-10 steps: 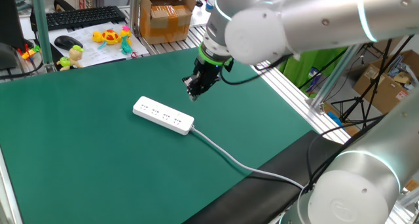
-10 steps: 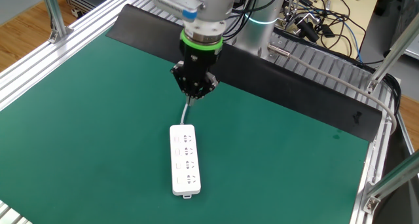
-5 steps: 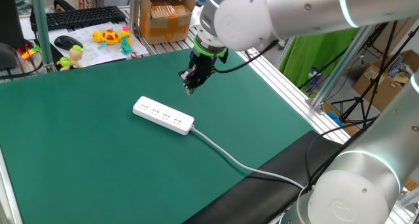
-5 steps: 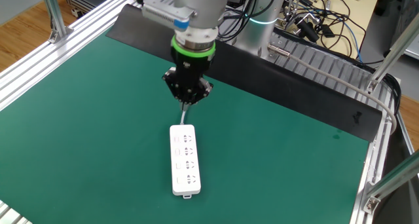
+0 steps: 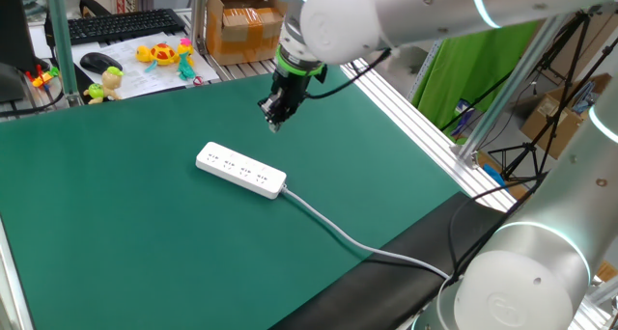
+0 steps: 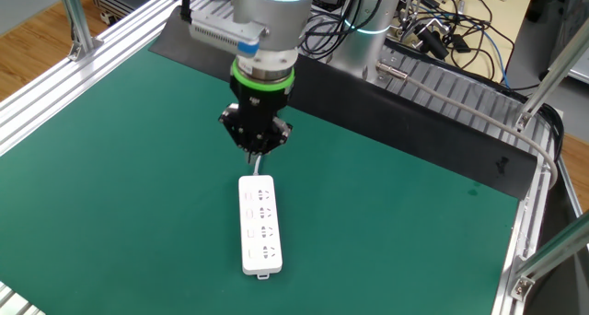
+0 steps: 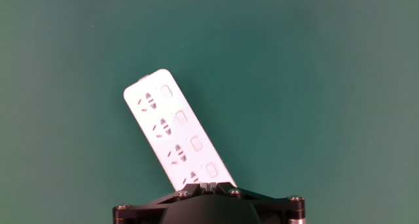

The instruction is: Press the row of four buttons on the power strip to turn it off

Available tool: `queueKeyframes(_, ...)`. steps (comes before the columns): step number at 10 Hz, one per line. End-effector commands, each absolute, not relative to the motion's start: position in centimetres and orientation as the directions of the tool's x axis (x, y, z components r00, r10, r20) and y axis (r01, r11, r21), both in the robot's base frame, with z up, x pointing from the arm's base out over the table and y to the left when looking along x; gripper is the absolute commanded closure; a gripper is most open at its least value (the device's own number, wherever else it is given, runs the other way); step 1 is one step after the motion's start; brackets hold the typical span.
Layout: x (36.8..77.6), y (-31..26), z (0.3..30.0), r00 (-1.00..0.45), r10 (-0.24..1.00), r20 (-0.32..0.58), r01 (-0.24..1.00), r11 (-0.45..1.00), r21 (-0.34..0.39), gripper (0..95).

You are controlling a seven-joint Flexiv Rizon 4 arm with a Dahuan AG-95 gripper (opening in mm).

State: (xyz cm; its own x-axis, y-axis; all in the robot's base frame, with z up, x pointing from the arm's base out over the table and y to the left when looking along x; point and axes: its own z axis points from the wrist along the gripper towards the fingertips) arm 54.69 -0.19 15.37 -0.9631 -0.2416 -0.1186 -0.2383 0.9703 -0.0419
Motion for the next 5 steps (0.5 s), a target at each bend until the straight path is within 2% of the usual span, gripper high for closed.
queueKeyframes(1, 55.27, -0.11, 14.65, -0.963, -0.243, -0.119, -0.240, 0.970, -0.038, 95.0)
queueKeyframes(5, 55.59, -0.30, 13.80, -0.962, -0.243, -0.122, -0.240, 0.970, -0.040, 95.0)
